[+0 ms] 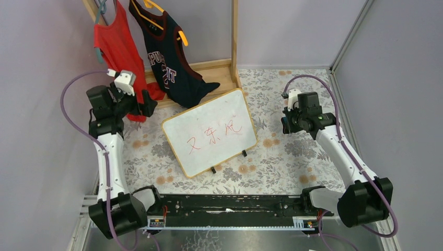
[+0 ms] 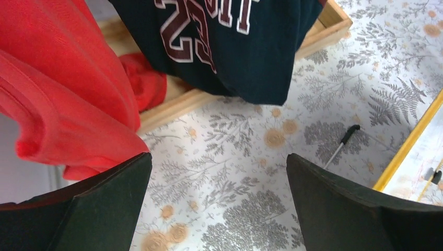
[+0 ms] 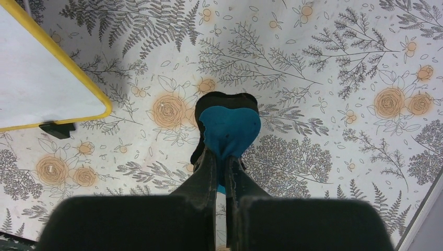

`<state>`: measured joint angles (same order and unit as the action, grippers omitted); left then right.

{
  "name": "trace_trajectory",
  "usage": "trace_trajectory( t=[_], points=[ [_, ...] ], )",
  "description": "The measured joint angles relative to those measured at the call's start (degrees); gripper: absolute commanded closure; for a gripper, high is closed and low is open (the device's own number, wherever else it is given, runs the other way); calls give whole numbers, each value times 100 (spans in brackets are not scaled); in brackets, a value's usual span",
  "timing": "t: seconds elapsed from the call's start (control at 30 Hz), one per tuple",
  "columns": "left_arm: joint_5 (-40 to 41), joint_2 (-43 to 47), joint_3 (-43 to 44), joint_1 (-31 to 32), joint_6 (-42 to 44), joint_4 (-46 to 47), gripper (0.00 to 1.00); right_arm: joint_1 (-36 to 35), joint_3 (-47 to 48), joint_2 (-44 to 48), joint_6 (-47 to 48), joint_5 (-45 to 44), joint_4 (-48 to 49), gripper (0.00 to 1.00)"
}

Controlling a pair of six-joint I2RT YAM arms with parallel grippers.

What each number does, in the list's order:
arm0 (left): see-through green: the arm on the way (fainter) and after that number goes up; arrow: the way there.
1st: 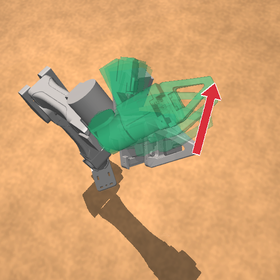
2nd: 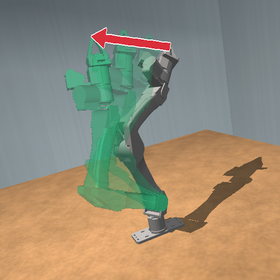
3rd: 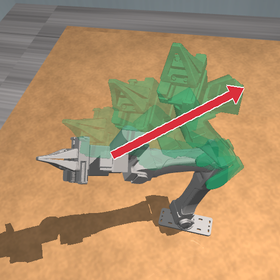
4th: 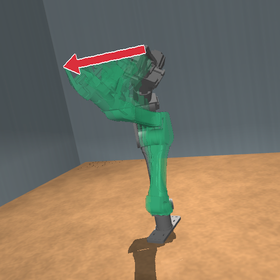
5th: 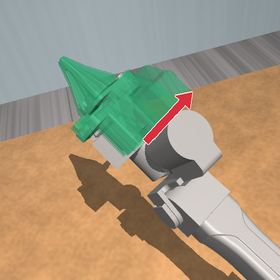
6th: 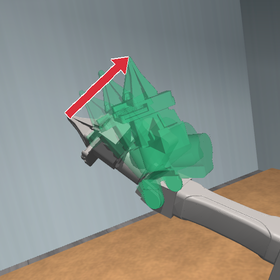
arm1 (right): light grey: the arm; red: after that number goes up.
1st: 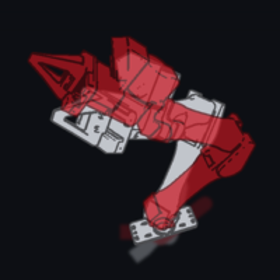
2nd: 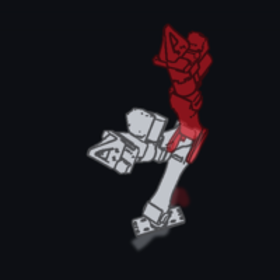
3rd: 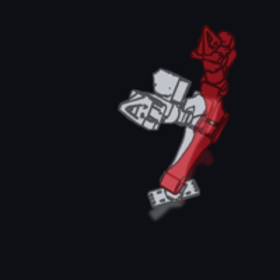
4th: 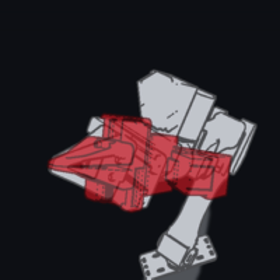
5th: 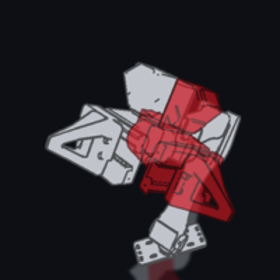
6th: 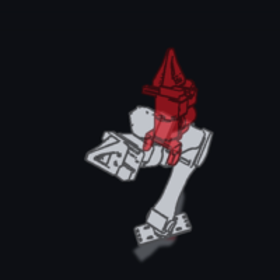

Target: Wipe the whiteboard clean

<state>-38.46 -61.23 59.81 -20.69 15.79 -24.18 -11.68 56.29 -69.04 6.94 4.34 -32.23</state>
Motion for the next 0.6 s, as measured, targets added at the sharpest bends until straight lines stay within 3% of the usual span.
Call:
trace_trajectory(
  t=[0.23,0.43,0.6],
  points=[
    [-258,-557,994,0,249,-315,14,0,-11,179,2,96,0,100],
    [-1220,-1657,2404,2,1143,-1661,19,0,-37,232,20,142,-2,100],
    [-1652,-2142,2894,7,2173,-3014,21,0,-68,247,22,236,-4,100]
  ],
)
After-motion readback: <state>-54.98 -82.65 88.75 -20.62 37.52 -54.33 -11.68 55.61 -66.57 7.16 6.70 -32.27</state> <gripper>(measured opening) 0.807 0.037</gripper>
